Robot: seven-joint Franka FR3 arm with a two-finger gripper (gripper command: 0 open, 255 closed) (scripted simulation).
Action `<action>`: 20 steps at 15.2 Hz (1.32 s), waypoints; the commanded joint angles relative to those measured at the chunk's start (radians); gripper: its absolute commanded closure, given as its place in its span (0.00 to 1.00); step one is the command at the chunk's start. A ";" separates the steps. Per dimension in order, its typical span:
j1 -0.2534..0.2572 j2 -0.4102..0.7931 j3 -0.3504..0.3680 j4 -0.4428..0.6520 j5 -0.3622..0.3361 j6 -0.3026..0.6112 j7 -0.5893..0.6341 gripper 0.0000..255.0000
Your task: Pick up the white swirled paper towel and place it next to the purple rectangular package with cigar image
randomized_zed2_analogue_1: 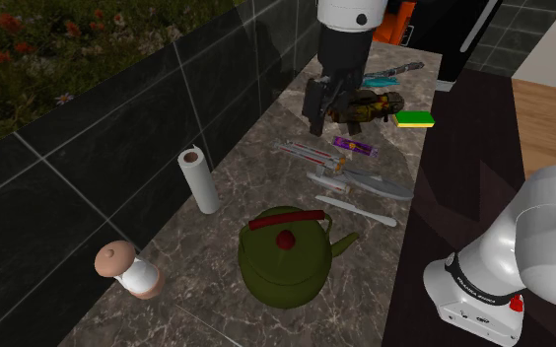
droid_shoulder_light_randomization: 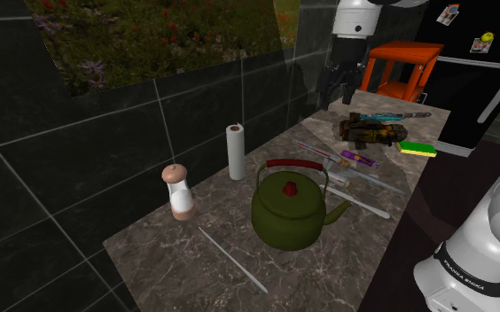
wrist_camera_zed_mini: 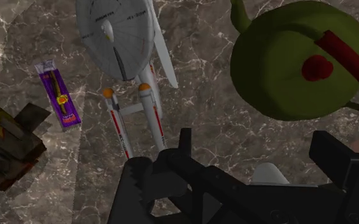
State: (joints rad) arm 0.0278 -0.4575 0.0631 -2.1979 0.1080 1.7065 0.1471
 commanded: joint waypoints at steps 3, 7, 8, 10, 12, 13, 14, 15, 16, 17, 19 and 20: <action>0.009 0.144 0.035 0.082 0.003 0.067 0.049 0.00; 0.019 0.289 0.065 0.182 -0.007 0.117 0.101 0.00; 0.022 0.326 0.072 0.210 -0.011 0.127 0.114 0.00; 0.028 0.401 0.084 0.271 -0.022 0.143 0.140 0.00; 0.037 0.478 0.094 0.338 -0.035 0.153 0.166 0.00; 0.041 0.517 0.098 0.374 -0.042 0.157 0.179 0.00; 0.046 0.556 0.101 0.411 -0.049 0.159 0.192 0.00; 0.052 0.596 0.104 0.451 -0.057 0.160 0.205 0.00; 0.058 0.637 0.107 0.492 -0.065 0.159 0.217 0.00; 0.064 0.678 0.108 0.535 -0.074 0.157 0.229 0.00; 0.078 0.762 0.111 0.629 -0.090 0.147 0.252 0.00; 0.086 0.806 0.111 0.680 -0.099 0.140 0.263 0.00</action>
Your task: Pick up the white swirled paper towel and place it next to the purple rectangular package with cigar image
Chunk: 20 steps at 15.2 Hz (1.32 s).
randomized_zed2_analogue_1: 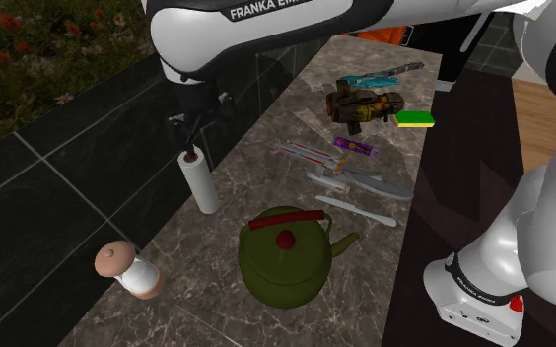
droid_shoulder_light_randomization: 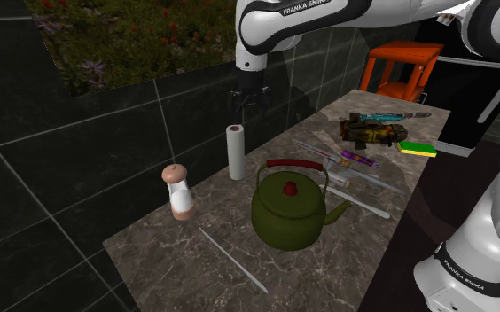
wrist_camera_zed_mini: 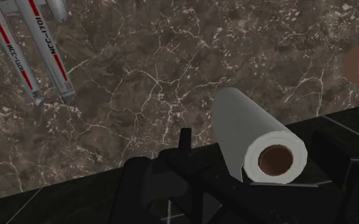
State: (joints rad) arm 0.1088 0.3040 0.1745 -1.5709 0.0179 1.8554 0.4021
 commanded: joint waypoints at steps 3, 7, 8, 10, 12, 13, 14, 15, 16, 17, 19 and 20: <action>0.032 0.184 -0.003 0.228 -0.032 -0.044 0.037 0.00; 0.045 0.251 -0.006 0.293 -0.042 -0.041 0.048 0.00; 0.045 0.252 -0.006 0.280 -0.042 -0.028 0.048 0.00; 0.045 0.255 -0.006 0.258 -0.043 -0.003 0.049 0.00; 0.046 0.260 -0.007 0.230 -0.043 0.029 0.049 0.00; 0.046 0.259 -0.007 0.230 -0.043 0.029 0.049 0.00; 0.046 0.260 -0.007 0.230 -0.043 0.029 0.049 0.00; 0.046 0.260 -0.007 0.230 -0.043 0.029 0.049 0.00; 0.046 0.260 -0.007 0.230 -0.043 0.029 0.049 0.00; 0.046 0.260 -0.007 0.230 -0.043 0.029 0.049 0.00; 0.046 0.260 -0.007 0.230 -0.043 0.029 0.049 0.00; 0.046 0.260 -0.007 0.231 -0.043 0.029 0.049 0.00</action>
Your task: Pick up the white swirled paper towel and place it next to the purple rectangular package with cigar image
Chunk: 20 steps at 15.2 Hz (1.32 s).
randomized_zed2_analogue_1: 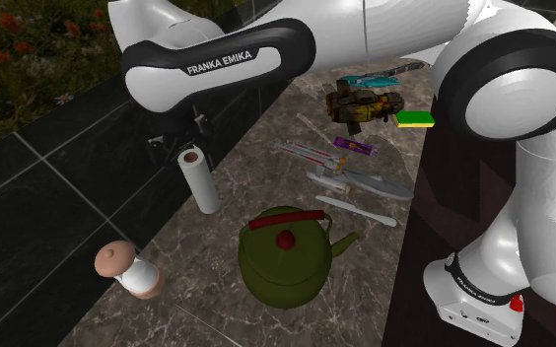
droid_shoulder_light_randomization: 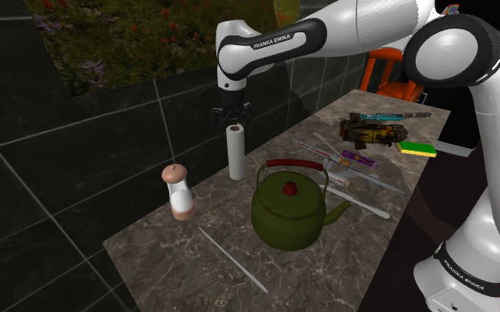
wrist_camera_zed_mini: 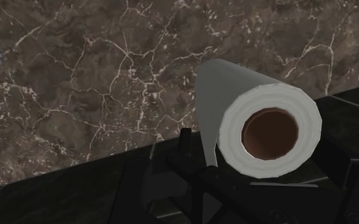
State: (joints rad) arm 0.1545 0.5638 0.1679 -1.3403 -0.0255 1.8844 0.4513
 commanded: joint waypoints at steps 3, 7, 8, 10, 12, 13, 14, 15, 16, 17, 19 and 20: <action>0.000 0.000 0.000 0.000 0.000 0.000 0.000 1.00; 0.000 0.000 0.000 0.000 0.000 0.000 0.000 1.00; 0.000 0.000 0.000 0.000 0.000 0.000 0.000 1.00; 0.000 0.000 0.000 0.000 0.000 0.000 0.000 1.00; 0.000 -0.005 0.001 0.019 0.001 -0.024 0.001 1.00; 0.001 -0.006 0.001 0.030 0.001 -0.036 0.001 1.00; 0.001 -0.008 0.001 0.041 0.001 -0.049 0.001 1.00; 0.001 -0.009 0.001 0.052 0.001 -0.062 0.001 1.00; 0.002 -0.011 0.001 0.064 0.001 -0.074 0.002 1.00; 0.002 -0.011 0.002 0.076 0.001 -0.087 0.002 1.00; 0.003 -0.012 0.002 0.102 0.002 -0.114 0.003 1.00; 0.004 -0.012 0.002 0.116 0.001 -0.127 0.003 1.00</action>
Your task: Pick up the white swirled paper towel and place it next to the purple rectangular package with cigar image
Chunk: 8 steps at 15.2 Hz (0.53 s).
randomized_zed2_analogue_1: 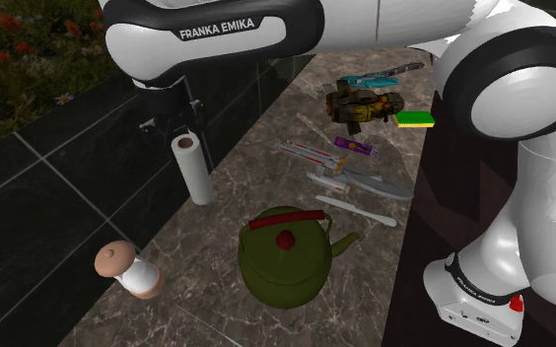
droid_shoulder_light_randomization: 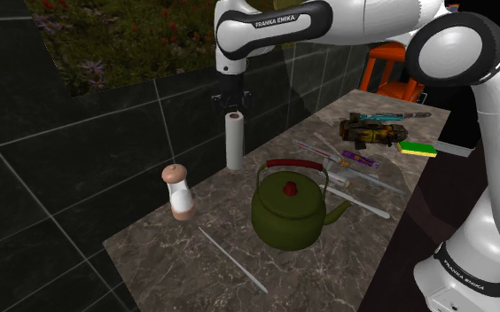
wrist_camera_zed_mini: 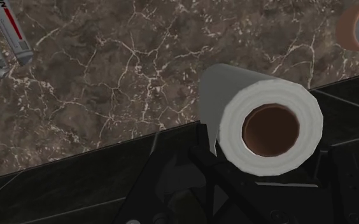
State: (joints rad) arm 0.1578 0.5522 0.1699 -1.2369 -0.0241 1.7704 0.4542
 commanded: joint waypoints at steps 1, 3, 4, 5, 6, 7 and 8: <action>0.001 0.000 0.000 0.026 0.000 -0.027 0.001 1.00; 0.003 0.002 0.001 0.056 0.000 -0.055 0.002 1.00; 0.004 0.003 0.001 0.072 0.000 -0.069 0.002 1.00; 0.004 0.005 0.001 0.089 -0.001 -0.084 0.003 1.00; 0.005 0.008 0.001 0.106 -0.001 -0.099 0.003 1.00; 0.005 0.007 0.001 0.106 -0.001 -0.099 0.003 1.00; -0.011 -0.020 -0.001 0.075 0.004 -0.097 -0.013 1.00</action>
State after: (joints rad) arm 0.1558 0.5502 0.1695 -1.1407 -0.0231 1.6717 0.4493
